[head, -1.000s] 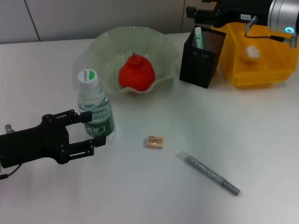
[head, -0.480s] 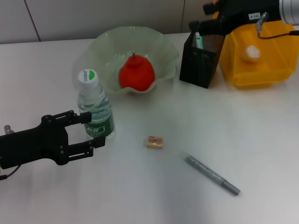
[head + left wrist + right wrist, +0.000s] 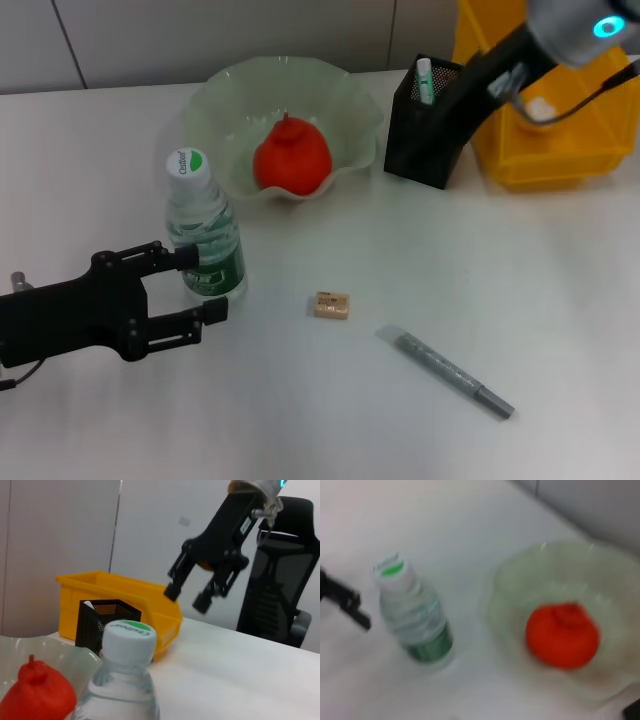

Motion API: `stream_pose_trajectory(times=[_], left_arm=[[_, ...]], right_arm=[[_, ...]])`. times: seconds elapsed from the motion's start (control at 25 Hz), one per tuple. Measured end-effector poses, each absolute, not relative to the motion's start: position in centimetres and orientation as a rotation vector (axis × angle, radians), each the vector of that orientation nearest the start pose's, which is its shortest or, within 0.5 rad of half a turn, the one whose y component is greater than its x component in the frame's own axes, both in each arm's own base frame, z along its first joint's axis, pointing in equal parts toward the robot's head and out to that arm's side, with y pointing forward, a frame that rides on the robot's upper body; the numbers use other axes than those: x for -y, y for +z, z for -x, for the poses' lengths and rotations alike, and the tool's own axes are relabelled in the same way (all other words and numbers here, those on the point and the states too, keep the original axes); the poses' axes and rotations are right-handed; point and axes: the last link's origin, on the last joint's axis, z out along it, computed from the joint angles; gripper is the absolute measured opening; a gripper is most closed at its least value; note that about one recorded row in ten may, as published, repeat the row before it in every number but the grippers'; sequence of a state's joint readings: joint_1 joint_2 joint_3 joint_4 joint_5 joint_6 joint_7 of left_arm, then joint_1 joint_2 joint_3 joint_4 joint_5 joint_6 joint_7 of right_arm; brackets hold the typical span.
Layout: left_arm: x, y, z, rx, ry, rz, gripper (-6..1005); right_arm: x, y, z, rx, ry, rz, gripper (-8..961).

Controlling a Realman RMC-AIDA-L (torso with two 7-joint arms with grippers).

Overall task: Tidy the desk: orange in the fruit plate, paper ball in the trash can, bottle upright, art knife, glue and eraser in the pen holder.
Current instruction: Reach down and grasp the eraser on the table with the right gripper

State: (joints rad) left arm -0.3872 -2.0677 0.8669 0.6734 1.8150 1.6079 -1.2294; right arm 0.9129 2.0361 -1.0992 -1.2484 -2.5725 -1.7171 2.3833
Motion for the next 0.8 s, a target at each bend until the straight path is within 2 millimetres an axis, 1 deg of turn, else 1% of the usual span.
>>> stream_pose_trajectory(times=[0.04, 0.08, 0.16, 0.2, 0.24, 0.48, 0.68, 0.8], left_arm=[[-29.2, -0.5, 27.5, 0.474, -0.779, 2.752, 757], [-29.2, -0.5, 27.5, 0.468, -0.778, 2.759, 757], [-29.1, -0.7, 27.4, 0.452, -0.772, 2.771, 757], [-29.0, -0.7, 27.5, 0.446, -0.77, 2.772, 757], [-29.0, -0.7, 27.5, 0.442, -0.769, 2.774, 757], [-28.6, -0.6, 27.4, 0.416, -0.784, 2.794, 757], [-28.4, -0.6, 27.4, 0.411, -0.786, 2.801, 757], [-28.4, -0.7, 27.4, 0.411, -0.784, 2.805, 757]], right_arm=[[-40.1, 4.4, -10.6, -0.684, -0.374, 2.733, 643], [-40.1, 3.7, -10.7, -0.698, -0.422, 2.745, 643], [-40.0, 2.2, -10.7, -0.712, -0.517, 2.774, 643], [-39.9, 0.9, -10.6, -0.719, -0.573, 2.802, 642], [-39.9, 0.9, -10.6, -0.719, -0.573, 2.802, 642], [-39.6, -2.5, -9.4, -0.642, -0.668, 2.851, 642], [-39.3, -5.4, -9.2, -0.586, -0.721, 2.876, 642], [-39.2, -6.6, -9.1, -0.541, -0.726, 2.879, 642]])
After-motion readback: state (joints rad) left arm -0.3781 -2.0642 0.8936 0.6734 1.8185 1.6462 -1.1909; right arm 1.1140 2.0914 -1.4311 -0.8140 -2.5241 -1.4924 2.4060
